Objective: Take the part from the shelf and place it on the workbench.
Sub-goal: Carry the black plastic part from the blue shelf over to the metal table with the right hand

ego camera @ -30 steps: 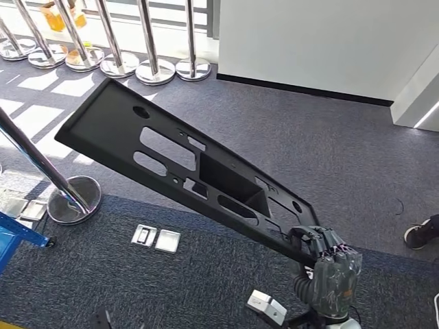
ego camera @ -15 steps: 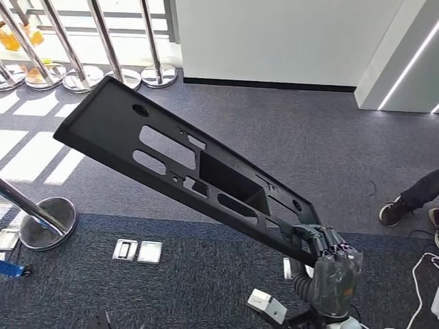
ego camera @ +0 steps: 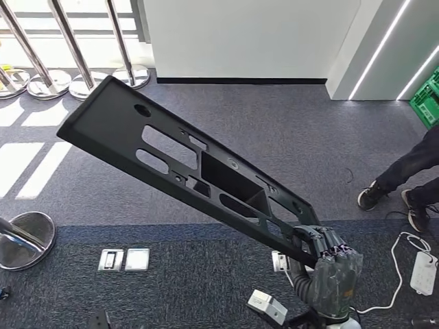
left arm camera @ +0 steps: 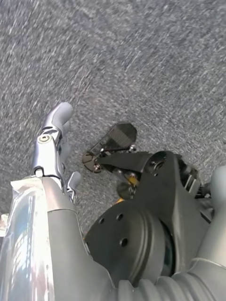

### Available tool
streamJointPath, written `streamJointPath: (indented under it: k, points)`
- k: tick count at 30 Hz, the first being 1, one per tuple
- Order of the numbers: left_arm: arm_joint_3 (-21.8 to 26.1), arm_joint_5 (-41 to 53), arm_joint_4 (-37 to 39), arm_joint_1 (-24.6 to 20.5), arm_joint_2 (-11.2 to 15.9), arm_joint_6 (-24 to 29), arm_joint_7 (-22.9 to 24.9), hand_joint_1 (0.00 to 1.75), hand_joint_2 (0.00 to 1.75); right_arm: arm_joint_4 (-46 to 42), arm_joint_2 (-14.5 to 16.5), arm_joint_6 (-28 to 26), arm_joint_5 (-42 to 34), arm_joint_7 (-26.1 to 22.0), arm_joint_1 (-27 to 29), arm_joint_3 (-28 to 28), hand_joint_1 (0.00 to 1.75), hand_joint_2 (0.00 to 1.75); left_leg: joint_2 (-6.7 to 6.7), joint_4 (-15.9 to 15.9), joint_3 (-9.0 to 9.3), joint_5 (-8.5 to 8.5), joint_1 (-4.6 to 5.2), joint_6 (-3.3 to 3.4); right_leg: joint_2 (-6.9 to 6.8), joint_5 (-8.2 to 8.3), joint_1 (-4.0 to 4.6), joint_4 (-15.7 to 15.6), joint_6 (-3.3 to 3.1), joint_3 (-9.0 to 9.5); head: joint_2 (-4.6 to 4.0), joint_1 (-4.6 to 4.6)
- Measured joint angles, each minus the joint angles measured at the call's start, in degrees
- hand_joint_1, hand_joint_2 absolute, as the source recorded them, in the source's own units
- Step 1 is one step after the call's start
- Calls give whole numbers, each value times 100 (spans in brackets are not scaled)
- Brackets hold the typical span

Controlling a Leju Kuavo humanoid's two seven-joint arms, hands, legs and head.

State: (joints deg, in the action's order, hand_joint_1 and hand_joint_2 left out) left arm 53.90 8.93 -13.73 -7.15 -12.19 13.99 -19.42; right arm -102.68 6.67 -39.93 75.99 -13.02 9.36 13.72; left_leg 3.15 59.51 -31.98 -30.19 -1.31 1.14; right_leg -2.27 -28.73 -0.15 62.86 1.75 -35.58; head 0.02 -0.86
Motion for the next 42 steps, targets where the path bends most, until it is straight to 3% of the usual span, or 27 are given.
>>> streamJointPath:
  k: [2,4,6,7,9,11,12,13,15,16,18,19,20,22,24,26,27,29,30,31,33,35,37,39,40,41,42]
  points:
    - [0,0,0,-2,-1,-1,2,0,175,-3,2,0,-7,-5,-8,1,175,175,90,-10,42,-36,27,-58,-162,69,58,-358,-69,157,0,-6]
    - [0,-1,0,-7,-1,-2,3,0,175,-8,3,0,-11,-8,-4,-1,175,175,204,-38,82,-57,38,-116,-69,57,75,-387,-142,148,0,-12]
    - [0,-1,0,-14,-1,-3,3,0,175,-13,4,-2,-12,-16,-3,0,175,175,148,55,83,-170,22,-163,60,79,51,-433,-218,171,0,-14]
    - [0,0,0,-13,-1,-4,3,0,175,-15,5,-2,-11,-22,-8,3,175,175,48,253,5,-299,17,-176,119,92,34,-457,-256,187,0,-23]
    - [0,0,0,-8,3,-3,4,0,175,-11,7,-2,-10,-31,-12,13,175,175,-168,966,-347,-636,15,-178,239,93,26,-465,-302,195,0,-41]
    - [0,-1,0,-5,5,1,6,0,175,-3,8,-2,-8,-32,-6,18,175,175,-242,1533,-679,-762,19,-174,388,88,33,-463,-317,208,0,-50]
    - [0,-2,0,-6,6,1,7,0,175,1,8,-2,-7,-32,-5,18,175,175,-258,1522,-716,-657,19,-166,473,82,36,-461,-319,222,0,-50]
    - [0,-2,0,-7,7,2,7,0,175,3,8,-2,-5,-32,-4,19,175,175,-282,1283,-644,-449,16,-154,558,74,34,-458,-315,241,0,-50]
    - [0,-1,0,-6,10,2,8,0,175,4,8,-2,-3,-32,-4,20,175,175,-470,526,-358,-16,-5,-131,716,44,34,-435,-281,267,0,-48]
    - [-1,4,0,-5,13,2,8,0,175,6,8,-1,-3,-32,-5,21,175,175,-583,255,-249,92,-14,-124,783,31,32,-417,-255,259,0,-44]
    - [-1,10,0,-4,14,3,8,0,175,7,9,-1,-7,-31,0,24,175,175,-707,77,-175,100,-8,-105,892,26,16,-402,-191,222,0,-42]
    - [-1,11,0,-9,10,3,9,0,175,7,9,-1,-7,-30,5,24,175,175,-671,61,-170,100,-3,-84,941,31,2,-408,-160,206,0,-42]
    - [0,6,0,-19,4,4,9,0,175,5,8,-2,-7,-29,11,22,175,175,-622,45,-163,106,-5,-56,910,16,-3,-397,-128,199,0,-44]
    - [-1,1,0,-35,-8,-1,9,0,175,4,5,-2,-5,-26,10,21,175,175,-506,17,-142,113,-26,9,644,-145,7,-156,-63,94,0,-23]
    - [-1,0,0,-29,-11,1,9,0,175,8,4,-2,-5,-21,1,23,175,175,-365,8,-121,96,-25,49,354,-470,-7,490,-3,-212,0,-3]
    - [0,-8,0,-19,-10,9,14,0,175,25,3,-2,-6,-14,1,23,175,175,-217,9,-104,71,-21,55,291,-652,-39,1082,36,-521,0,-4]
    - [0,-13,0,-18,-10,10,16,0,175,35,3,-2,-7,-9,4,21,175,175,-147,9,-89,54,-21,52,276,-589,-47,1112,46,-547,0,-3]
    - [0,-17,0,-20,-11,10,20,0,175,45,3,-2,-7,-1,6,20,175,175,-20,9,-29,9,-21,24,189,-203,-48,542,39,-280,0,-3]
    - [0,-17,0,-20,-11,8,22,0,175,47,3,-2,-5,-1,2,21,175,175,35,4,7,-16,-15,2,66,-40,-27,157,17,-86,0,-4]
    - [0,-17,0,-20,-11,7,25,0,175,47,4,-2,-4,-1,-4,25,175,175,81,1,35,-40,-4,-25,-48,62,5,-155,-20,64,0,-3]
    - [0,-18,0,-23,-11,4,34,0,175,49,5,-2,-4,1,-7,31,175,175,176,-16,75,-71,19,-85,-165,64,66,-374,-93,152,0,-9]
    - [-2,-19,0,-30,-10,3,40,0,175,49,7,-2,-3,4,4,33,175,175,259,-44,126,-102,21,-147,-51,70,62,-410,-158,153,0,-13]
    - [-4,-19,0,-33,-5,2,39,0,175,49,9,-3,-1,5,-1,38,175,175,94,111,97,-242,8,-189,76,93,28,-467,-230,190,0,-18]
    - [-5,-19,0,-25,2,8,39,0,175,51,15,-3,3,5,-7,44,175,175,-169,720,-197,-547,8,-197,206,99,14,-491,-284,214,0,-34]
    - [-4,-19,0,-22,4,12,39,0,175,55,17,-2,2,7,-6,45,175,175,-225,1108,-410,-689,14,-196,279,94,18,-490,-300,218,0,-41]
    - [-4,-19,0,-18,7,15,40,0,175,61,19,-2,0,8,-2,44,175,175,-246,1398,-587,-752,19,-195,359,88,22,-488,-309,226,0,-44]
    - [-3,-19,0,-16,9,16,40,0,175,68,19,-2,-2,9,0,43,175,175,-256,1513,-687,-709,21,-190,443,80,27,-486,-315,237,0,-44]
